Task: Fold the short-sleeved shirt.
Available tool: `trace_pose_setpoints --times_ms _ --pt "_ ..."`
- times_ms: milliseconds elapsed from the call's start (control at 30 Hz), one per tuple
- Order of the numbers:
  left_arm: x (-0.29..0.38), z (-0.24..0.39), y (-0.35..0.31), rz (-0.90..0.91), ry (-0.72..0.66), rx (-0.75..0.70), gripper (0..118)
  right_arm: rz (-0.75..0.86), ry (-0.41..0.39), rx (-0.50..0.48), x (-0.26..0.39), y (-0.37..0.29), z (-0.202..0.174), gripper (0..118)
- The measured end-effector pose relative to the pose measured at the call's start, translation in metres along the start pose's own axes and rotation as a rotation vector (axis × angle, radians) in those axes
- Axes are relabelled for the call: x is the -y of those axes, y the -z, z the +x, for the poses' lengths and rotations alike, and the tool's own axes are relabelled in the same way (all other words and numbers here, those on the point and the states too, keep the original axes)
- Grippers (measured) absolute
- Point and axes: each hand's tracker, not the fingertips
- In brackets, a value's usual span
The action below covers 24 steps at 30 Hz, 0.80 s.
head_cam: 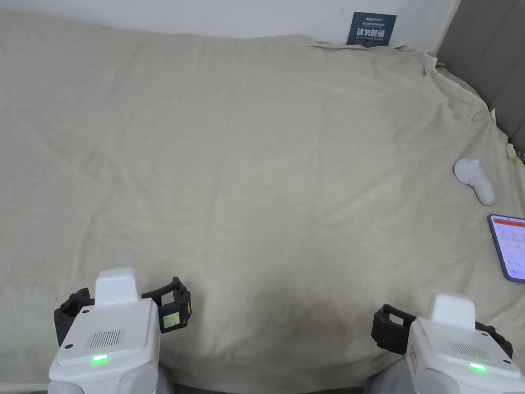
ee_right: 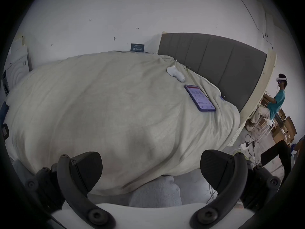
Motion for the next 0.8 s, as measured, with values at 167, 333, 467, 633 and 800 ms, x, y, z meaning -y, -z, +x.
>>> trace_pose_setpoints --times_ms 167,333,467,633,800 --pt "-0.001 0.003 -0.005 0.015 0.017 -0.014 118 0.089 -0.041 -0.004 0.003 -0.026 -0.011 117" --pt "0.001 0.010 -0.012 0.023 0.063 -0.006 118 0.124 -0.037 0.023 0.005 -0.034 -0.011 117" --pt "0.003 0.011 -0.016 0.041 0.080 0.002 118 0.161 -0.015 0.009 0.006 -0.038 -0.003 117" --pt "0.001 0.004 -0.022 0.070 0.039 0.003 118 0.159 0.018 0.009 0.004 -0.036 0.005 117" --pt "-0.002 -0.007 -0.028 0.085 -0.028 0.009 118 0.157 0.018 0.014 0.003 -0.036 0.005 117"
